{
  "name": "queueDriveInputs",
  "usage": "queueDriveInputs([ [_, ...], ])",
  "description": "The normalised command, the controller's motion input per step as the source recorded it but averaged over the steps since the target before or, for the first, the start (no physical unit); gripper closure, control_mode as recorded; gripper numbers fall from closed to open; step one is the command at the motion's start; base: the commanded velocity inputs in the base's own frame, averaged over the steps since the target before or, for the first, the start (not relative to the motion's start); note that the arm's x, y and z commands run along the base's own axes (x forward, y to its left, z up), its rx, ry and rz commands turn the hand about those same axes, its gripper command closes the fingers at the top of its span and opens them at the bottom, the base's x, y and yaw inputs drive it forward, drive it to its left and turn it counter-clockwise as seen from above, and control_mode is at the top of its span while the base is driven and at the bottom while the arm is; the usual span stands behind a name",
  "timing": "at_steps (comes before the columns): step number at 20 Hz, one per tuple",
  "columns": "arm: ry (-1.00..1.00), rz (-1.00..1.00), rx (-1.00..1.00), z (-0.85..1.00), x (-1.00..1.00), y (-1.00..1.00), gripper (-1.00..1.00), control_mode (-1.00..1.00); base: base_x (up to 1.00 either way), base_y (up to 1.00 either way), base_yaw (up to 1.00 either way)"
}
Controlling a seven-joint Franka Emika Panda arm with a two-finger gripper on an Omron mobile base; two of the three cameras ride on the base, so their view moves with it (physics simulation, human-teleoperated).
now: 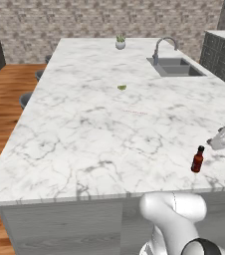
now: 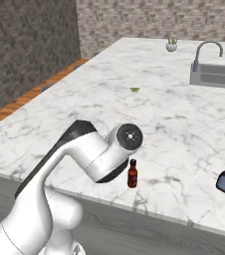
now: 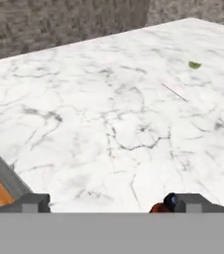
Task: Move the condiment bottle and condiment bottle from the cabinet to the dining counter.
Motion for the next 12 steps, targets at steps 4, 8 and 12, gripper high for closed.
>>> queueDriveInputs([
  [4,0.37,-0.16,-0.32,0.4,-0.1,1.0,-1.0,-1.0,0.0,0.0,0.0],
  [8,0.12,-0.26,-0.14,0.07,-0.13,0.97,-1.0,-1.0,0.0,0.0,0.0],
  [12,0.0,-0.3,-0.01,0.1,-0.1,0.67,-1.0,-1.0,0.0,0.0,0.0],
])
